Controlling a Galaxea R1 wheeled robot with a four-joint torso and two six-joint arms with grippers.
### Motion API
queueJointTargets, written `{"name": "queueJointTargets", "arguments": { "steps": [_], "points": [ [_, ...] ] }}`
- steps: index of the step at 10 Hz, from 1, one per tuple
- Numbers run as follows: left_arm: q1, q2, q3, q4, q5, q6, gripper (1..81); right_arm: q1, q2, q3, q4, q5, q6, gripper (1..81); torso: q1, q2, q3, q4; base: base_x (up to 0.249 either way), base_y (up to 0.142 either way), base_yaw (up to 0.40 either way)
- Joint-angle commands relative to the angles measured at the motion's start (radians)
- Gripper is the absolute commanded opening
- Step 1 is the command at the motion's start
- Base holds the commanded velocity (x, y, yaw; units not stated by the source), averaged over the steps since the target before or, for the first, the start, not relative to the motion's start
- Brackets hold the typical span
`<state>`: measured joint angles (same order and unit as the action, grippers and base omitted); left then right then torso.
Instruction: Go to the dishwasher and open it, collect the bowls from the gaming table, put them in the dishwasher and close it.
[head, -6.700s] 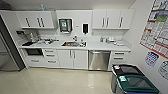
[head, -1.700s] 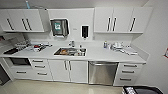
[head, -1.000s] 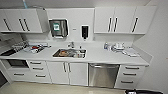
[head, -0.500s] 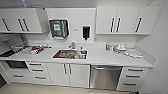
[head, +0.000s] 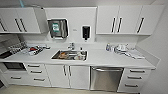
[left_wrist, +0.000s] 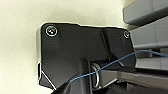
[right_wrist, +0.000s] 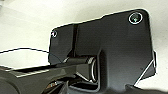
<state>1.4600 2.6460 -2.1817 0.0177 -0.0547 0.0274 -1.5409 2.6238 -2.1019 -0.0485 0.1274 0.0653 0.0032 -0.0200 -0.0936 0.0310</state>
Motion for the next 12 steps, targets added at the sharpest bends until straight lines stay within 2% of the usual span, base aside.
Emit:
{"name": "queueJointTargets", "arguments": {
  "steps": [1, 12],
  "points": [
    [-0.045, -0.026, 0.013, -0.001, 0.05, 0.005, 81.1, 0.038, -0.025, 0.017, -0.016, -0.051, -0.004, 81.1, 0.0, 0.0, 0.0, 0.0, 0.097, 0.0, 0.0],
    [-0.045, -0.023, 0.011, -0.001, 0.052, 0.005, 81.1, 0.038, -0.025, 0.017, -0.016, -0.051, -0.004, 81.1, -0.002, 0.0, 0.0, 0.0, 0.103, 0.0, 0.0]
  ]
}}
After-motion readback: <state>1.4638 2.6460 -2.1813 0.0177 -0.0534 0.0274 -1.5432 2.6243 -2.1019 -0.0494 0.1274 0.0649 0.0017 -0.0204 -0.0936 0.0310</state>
